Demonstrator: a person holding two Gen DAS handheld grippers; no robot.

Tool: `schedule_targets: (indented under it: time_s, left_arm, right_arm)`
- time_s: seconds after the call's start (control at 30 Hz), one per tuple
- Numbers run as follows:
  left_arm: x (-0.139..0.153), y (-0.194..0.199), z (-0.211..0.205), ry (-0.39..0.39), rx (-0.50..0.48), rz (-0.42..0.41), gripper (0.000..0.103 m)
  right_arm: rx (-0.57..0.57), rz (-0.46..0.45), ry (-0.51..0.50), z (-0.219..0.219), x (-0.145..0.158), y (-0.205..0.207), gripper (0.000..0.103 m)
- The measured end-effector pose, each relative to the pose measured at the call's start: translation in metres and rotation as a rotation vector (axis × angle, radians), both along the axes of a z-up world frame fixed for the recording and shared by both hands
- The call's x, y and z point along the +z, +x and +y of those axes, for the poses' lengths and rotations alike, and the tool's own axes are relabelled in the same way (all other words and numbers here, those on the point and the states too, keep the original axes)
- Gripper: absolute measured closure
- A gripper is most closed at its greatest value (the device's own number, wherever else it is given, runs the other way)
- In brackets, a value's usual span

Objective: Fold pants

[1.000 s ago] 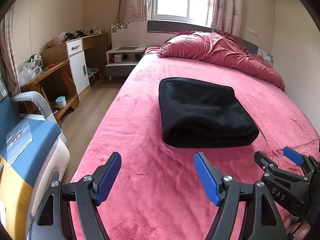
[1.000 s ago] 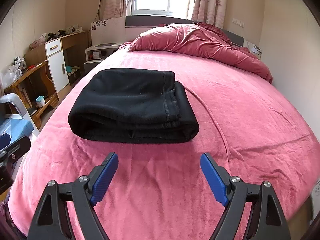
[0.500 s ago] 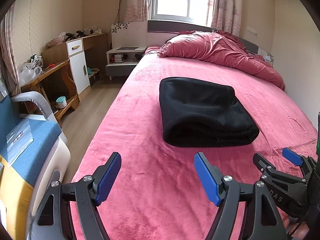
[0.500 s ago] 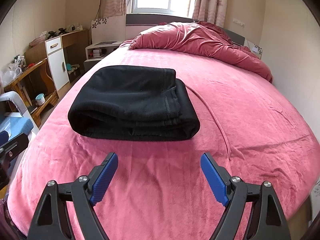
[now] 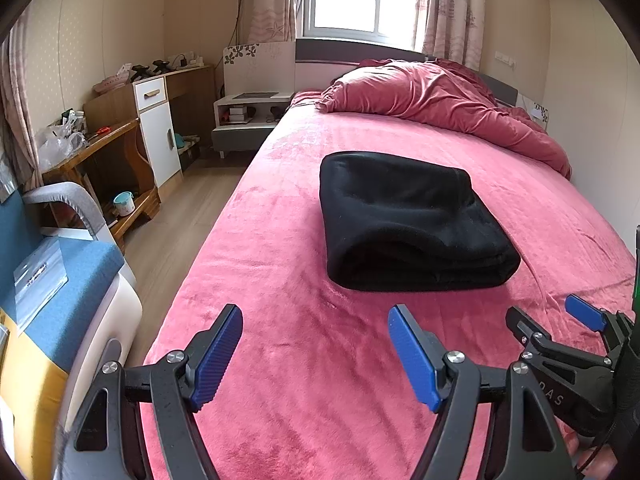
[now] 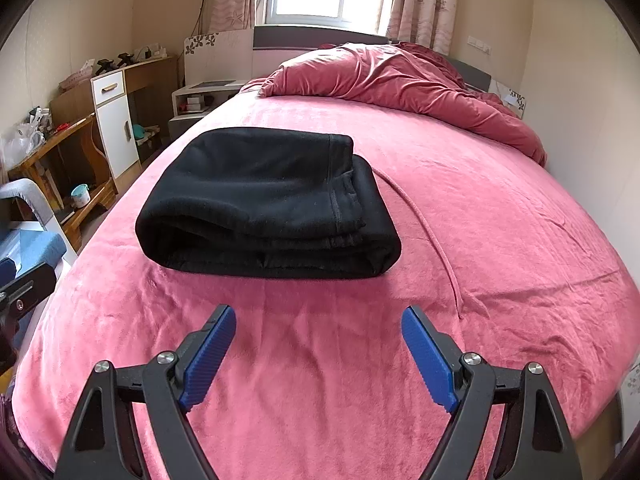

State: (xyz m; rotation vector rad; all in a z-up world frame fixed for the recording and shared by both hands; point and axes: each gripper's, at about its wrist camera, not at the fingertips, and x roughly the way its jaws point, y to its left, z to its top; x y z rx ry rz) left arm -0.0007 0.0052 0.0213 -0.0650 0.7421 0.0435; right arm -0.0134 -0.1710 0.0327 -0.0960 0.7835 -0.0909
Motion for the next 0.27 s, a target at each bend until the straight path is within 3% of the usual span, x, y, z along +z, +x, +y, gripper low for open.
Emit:
schedule_targets:
  time_s: [0.17,0.27]
  left_arm:
    - [0.0004,-0.003,-0.0005,0.035,0.004,-0.03,0.026]
    - [-0.0011,-0.0019,0.0029,0.012,-0.001,-0.028,0.026]
  right_arm:
    - [0.006,0.002,-0.004,-0.0008,-0.0015,0.0001,0.017]
    - [0.008,0.007,-0.004,-0.0018,-0.003,0.0007,0.017]
